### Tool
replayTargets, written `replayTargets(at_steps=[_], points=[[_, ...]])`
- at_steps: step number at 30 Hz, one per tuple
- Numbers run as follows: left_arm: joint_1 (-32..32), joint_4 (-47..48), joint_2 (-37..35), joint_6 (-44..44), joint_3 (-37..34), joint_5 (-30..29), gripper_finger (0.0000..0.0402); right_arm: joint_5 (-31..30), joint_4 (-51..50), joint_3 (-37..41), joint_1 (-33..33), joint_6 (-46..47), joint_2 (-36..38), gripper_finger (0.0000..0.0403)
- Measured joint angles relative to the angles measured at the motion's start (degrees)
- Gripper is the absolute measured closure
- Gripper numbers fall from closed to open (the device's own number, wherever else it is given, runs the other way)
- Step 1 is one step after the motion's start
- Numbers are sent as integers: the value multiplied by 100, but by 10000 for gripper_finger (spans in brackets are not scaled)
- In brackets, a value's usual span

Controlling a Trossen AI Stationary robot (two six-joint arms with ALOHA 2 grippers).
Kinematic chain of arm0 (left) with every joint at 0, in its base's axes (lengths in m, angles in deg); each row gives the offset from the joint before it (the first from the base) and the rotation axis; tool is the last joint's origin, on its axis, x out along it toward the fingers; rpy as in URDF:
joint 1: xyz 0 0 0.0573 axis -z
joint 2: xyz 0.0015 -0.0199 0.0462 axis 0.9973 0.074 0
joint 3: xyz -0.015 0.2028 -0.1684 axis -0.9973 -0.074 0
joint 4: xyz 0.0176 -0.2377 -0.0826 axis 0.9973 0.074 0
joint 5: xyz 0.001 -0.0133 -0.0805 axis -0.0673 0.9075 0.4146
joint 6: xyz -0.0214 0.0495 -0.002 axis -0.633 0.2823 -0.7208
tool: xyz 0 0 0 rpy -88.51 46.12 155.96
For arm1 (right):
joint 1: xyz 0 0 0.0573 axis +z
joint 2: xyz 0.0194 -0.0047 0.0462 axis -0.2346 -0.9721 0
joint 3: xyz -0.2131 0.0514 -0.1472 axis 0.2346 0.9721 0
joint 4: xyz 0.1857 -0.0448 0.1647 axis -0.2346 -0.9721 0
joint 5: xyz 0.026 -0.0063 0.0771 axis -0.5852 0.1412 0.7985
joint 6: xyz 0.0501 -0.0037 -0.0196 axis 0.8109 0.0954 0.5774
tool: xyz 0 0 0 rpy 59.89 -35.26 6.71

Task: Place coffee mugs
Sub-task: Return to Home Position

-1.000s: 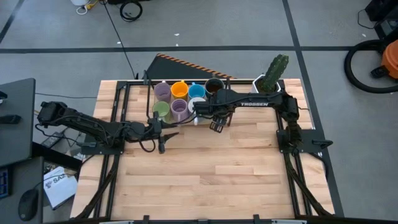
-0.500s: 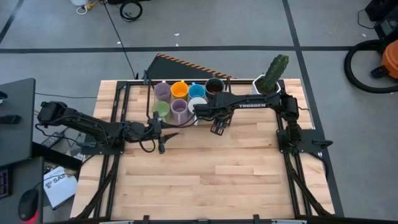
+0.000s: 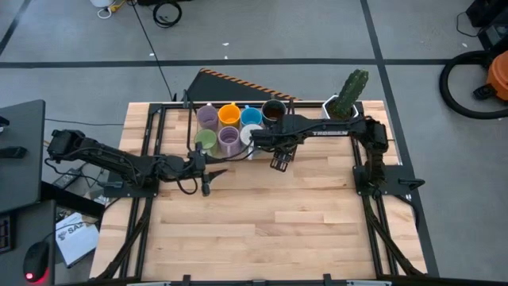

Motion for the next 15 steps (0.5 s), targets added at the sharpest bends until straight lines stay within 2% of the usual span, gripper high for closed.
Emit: replayTargets(at_steps=[3, 6, 10, 15], points=[[126, 88, -345, -86, 4, -7, 246, -95, 209, 10, 81, -174, 333, 220], [325, 561, -851, -115, 3, -85, 246, -255, 964, 354, 231, -470, 893, 220], [525, 1154, -1655, -126, 2, -458, 246, -237, 2508, 1560, 396, -834, 1882, 220], [646, 1895, -2592, -122, 2, -134, 246, -3, 4069, 3142, 547, -1062, 3158, 220]])
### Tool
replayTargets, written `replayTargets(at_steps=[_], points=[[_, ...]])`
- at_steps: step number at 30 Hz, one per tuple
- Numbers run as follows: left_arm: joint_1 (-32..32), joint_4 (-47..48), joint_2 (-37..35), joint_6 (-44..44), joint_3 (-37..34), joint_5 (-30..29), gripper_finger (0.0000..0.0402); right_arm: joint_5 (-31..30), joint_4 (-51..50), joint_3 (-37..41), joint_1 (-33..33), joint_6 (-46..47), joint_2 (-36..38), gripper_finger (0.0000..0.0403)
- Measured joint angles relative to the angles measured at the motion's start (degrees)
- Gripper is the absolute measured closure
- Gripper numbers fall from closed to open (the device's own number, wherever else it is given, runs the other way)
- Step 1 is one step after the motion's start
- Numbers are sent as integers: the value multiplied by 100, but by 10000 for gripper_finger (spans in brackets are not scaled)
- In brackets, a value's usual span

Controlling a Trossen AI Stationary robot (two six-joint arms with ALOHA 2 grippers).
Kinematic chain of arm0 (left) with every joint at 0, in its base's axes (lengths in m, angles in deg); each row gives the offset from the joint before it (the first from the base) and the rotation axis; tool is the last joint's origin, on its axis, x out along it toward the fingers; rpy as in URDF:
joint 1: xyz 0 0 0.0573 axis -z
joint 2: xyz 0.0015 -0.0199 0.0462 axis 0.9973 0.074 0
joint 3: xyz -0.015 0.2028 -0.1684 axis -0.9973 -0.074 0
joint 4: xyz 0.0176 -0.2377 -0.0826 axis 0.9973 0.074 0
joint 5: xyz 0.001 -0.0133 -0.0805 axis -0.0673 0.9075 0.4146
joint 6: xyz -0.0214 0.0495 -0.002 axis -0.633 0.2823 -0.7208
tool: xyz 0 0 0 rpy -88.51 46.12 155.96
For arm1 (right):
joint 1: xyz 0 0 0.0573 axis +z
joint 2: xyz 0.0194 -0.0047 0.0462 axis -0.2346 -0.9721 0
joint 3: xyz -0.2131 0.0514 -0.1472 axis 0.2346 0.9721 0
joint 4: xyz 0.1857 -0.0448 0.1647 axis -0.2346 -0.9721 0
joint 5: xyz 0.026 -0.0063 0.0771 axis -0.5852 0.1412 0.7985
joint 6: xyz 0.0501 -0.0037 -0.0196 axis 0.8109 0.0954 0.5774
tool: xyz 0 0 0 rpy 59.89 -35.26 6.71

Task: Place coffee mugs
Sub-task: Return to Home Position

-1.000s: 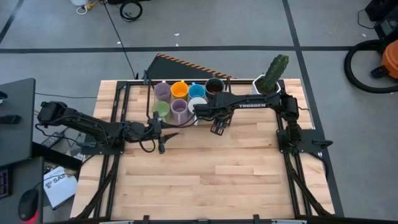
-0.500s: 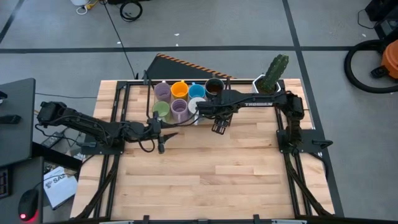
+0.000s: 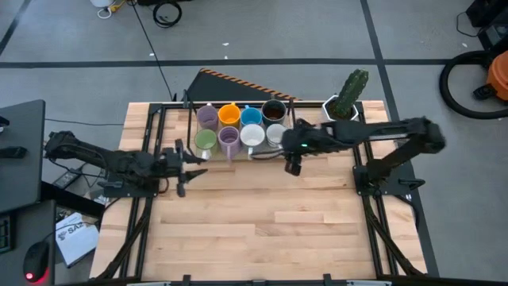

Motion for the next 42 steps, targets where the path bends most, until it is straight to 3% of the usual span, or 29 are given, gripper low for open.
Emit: replayTargets(at_steps=[8, 13, 27, 42], points=[[-1, 649, -936, -148, -5, 409, 259, 725, 2158, 2034, 98, -135, 2015, 220], [-1, 95, -1034, -153, -516, 402, 261, 782, 2803, 2968, 20, -270, 2971, 220], [-376, -588, -1635, 345, -1416, 128, 261, 780, 3230, 4808, -520, -303, 5325, 220], [-742, -743, -2276, 907, -1960, 449, 261, 822, 3512, 5669, -581, 186, 6689, 220]])
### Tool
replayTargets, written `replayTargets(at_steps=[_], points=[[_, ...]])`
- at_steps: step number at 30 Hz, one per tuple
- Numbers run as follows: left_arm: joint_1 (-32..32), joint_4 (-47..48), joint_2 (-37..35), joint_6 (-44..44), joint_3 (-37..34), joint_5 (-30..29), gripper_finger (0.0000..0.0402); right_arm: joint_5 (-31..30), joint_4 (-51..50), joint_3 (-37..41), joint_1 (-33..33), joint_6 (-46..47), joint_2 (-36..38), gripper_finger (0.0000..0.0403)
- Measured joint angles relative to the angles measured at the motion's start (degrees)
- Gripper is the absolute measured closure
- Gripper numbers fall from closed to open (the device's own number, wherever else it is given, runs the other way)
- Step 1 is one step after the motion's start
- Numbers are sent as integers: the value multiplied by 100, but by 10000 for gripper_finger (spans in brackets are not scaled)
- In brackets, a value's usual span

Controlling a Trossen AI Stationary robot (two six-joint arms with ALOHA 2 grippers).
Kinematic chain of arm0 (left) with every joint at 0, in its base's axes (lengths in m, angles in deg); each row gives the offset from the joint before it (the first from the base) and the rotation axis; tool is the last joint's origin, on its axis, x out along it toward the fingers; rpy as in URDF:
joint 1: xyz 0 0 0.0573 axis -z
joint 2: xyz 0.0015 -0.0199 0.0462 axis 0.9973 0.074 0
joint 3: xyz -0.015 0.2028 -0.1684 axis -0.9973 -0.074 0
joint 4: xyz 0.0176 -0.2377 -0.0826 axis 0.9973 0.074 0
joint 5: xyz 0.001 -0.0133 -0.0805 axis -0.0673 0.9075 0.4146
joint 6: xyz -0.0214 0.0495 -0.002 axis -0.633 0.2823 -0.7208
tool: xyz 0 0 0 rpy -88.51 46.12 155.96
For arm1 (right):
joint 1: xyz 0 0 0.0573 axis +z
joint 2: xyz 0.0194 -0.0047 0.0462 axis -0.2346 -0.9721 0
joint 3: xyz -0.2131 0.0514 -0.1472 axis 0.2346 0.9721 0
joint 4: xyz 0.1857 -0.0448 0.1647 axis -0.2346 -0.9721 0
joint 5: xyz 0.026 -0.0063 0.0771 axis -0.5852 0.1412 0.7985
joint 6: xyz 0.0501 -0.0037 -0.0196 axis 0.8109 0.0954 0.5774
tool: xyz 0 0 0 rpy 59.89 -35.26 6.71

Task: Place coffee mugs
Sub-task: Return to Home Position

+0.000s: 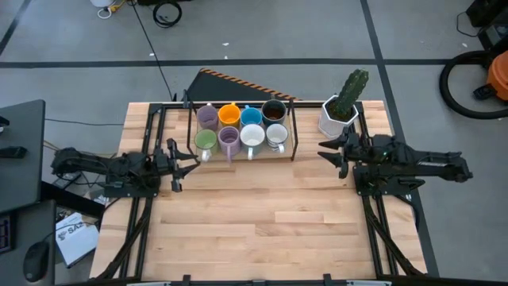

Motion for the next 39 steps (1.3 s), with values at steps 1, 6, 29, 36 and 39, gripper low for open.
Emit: replayTargets(at_steps=[1, 6, 29, 36, 39], points=[[0, -89, -44, 51, -79, -1, 261, -54, 58, 73, 0, 84, 30, 220], [2, -96, -259, 351, -117, -30, 261, -99, 684, 470, 0, 271, 86, 220], [2, -81, -203, -133, -121, -41, 261, -229, 1435, 756, 2, 1487, 77, 220], [2, -79, -203, -131, -123, -42, 261, -229, 1436, 756, 1, 1475, 77, 220], [2, -79, -203, -130, -123, -42, 261, -229, 1435, 756, 0, 1472, 77, 220]])
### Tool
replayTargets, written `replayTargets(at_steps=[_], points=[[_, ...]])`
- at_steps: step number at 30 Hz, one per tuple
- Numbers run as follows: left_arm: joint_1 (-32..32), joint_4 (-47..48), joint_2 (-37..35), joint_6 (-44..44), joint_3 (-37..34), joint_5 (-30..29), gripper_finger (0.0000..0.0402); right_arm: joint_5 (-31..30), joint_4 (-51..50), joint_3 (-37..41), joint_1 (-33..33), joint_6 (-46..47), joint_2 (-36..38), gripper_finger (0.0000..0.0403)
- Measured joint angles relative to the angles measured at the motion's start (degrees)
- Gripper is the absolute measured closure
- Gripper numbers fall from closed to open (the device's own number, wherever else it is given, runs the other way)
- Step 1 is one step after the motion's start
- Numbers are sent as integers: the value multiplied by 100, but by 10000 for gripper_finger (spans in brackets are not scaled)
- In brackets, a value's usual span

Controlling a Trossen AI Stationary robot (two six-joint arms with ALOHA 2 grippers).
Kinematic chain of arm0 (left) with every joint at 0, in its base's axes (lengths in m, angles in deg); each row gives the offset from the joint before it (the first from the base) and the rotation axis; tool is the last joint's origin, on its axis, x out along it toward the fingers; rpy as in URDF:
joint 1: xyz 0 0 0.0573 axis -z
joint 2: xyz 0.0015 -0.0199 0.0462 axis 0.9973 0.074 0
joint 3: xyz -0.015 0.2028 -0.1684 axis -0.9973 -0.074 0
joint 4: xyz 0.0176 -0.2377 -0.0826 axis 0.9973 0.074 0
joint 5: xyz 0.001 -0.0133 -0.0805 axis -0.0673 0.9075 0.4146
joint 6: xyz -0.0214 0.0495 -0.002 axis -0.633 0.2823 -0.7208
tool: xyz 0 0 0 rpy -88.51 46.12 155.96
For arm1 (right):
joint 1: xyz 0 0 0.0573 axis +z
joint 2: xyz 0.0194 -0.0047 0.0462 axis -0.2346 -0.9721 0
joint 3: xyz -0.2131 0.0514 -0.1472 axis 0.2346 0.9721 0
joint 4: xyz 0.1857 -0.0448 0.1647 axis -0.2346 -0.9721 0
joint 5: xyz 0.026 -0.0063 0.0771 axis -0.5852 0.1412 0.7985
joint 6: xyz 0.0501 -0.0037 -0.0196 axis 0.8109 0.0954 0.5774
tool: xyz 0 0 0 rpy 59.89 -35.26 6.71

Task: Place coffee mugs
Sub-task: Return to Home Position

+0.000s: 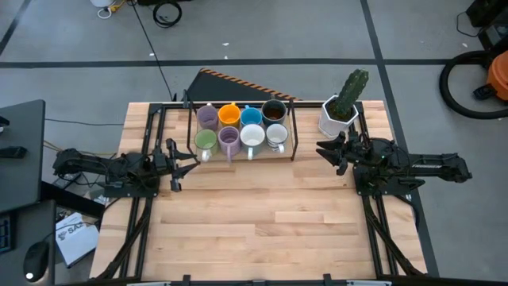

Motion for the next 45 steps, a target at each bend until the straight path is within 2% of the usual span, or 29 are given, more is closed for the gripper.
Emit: replayTargets(at_steps=[45], points=[[2, -1, 0, -22, -4, 0, 261, 2, -1, -2, 0, -2, -1, 220]])
